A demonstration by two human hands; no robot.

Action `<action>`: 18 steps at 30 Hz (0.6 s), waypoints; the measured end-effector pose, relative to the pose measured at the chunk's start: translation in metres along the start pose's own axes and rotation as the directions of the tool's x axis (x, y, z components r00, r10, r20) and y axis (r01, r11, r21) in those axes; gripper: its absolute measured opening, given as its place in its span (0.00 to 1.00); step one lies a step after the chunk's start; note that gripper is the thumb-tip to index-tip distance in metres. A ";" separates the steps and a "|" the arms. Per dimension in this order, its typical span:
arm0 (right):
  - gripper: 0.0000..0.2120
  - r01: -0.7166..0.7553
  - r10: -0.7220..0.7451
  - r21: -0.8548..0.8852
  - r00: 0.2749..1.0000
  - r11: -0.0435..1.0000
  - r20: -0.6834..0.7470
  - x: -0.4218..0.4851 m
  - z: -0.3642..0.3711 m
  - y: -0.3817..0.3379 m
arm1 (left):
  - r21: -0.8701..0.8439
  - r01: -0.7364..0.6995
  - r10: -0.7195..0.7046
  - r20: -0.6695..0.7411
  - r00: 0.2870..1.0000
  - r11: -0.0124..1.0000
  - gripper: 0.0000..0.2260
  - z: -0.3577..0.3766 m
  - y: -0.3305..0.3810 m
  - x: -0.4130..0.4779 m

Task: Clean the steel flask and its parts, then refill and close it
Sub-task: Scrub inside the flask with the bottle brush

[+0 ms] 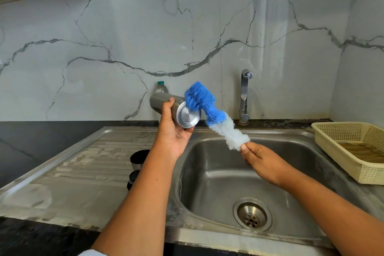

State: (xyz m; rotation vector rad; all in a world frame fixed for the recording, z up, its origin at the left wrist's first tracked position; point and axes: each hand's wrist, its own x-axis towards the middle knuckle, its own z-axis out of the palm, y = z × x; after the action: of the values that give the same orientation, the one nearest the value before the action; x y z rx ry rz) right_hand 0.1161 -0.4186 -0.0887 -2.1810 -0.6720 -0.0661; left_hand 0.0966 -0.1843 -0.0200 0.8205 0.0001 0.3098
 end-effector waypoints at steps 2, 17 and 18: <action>0.13 0.012 -0.012 -0.004 1.000 1.000 0.015 0.001 0.003 -0.005 | 0.051 -0.021 0.019 0.025 1.000 0.998 0.16 0.001 -0.001 0.000; 0.14 -0.020 0.022 -0.067 1.000 0.998 0.019 0.001 -0.002 0.000 | 0.111 -0.071 0.083 -0.109 0.991 0.991 0.19 -0.009 0.001 0.006; 0.14 -0.018 0.020 -0.080 0.999 0.997 0.026 0.002 0.001 0.000 | 0.131 -0.067 0.080 -0.096 0.992 0.989 0.19 -0.007 -0.001 0.004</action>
State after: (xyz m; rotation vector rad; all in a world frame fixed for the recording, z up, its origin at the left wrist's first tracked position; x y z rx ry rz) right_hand 0.1176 -0.4167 -0.0883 -2.2684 -0.6740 -0.0545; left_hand 0.0998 -0.1793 -0.0250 0.9323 0.0858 0.4239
